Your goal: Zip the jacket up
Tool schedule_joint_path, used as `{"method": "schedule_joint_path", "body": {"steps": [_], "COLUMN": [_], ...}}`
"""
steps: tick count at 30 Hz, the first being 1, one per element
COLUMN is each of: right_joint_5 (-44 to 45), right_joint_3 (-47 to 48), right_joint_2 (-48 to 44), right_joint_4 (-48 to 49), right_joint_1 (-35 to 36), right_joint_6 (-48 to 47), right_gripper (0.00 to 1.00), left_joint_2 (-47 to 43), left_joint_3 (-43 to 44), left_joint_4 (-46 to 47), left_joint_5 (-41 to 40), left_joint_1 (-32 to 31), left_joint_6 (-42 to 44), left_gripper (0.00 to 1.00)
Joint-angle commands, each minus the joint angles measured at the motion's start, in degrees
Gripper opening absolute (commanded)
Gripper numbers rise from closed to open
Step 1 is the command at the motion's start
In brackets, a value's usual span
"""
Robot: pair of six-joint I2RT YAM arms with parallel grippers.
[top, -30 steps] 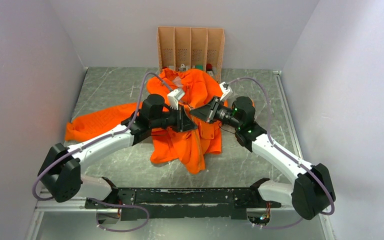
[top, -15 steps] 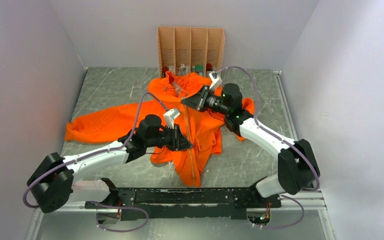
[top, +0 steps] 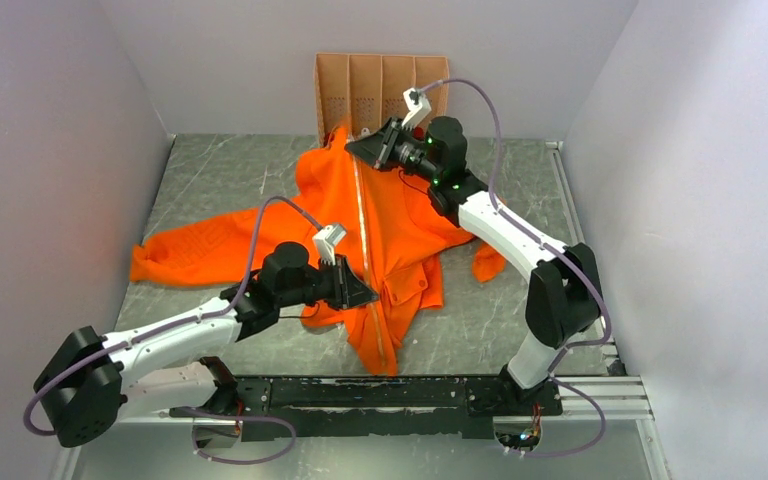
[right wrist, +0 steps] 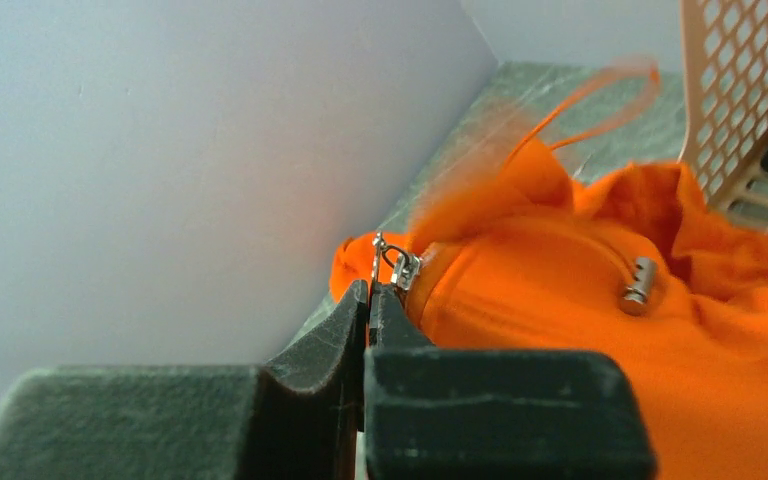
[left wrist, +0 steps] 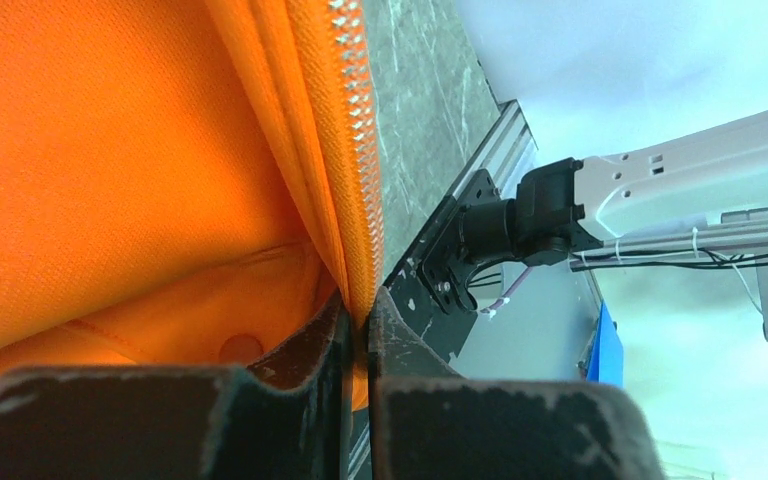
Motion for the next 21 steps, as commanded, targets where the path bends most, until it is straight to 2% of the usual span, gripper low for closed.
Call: {"method": "schedule_joint_path", "body": {"steps": [1,6,11,16,21], "right_joint_5": [7.12,8.15,9.14,9.19,9.34], "right_joint_3": [9.77,18.09,22.31,22.71,20.55], "right_joint_2": [0.87,1.94,0.72,-1.43,-4.05], "right_joint_4": [6.38,4.67,3.69,3.73,4.06], "right_joint_1": [-1.84,-3.59,-4.65,-4.90,-4.89], "right_joint_6": [-4.40,-5.68,-7.41,-8.45,-8.92], "right_gripper": [0.00,0.00,0.00,0.00,0.00], "left_joint_2": [-1.67,-1.72,-1.37,-0.55,-0.62], "left_joint_3": [-2.36,-2.57,-2.49,-2.29,0.82], "left_joint_4": [-5.23,-5.25,-5.13,-5.52,-10.11], "left_joint_5": [4.01,4.07,4.07,3.65,-0.16], "left_joint_1": [-2.61,-2.93,-3.22,-3.33,-3.27], "left_joint_6": [-1.43,-1.41,-1.14,-1.20,0.71], "left_gripper": [0.08,0.08,0.08,0.08,0.08]}}
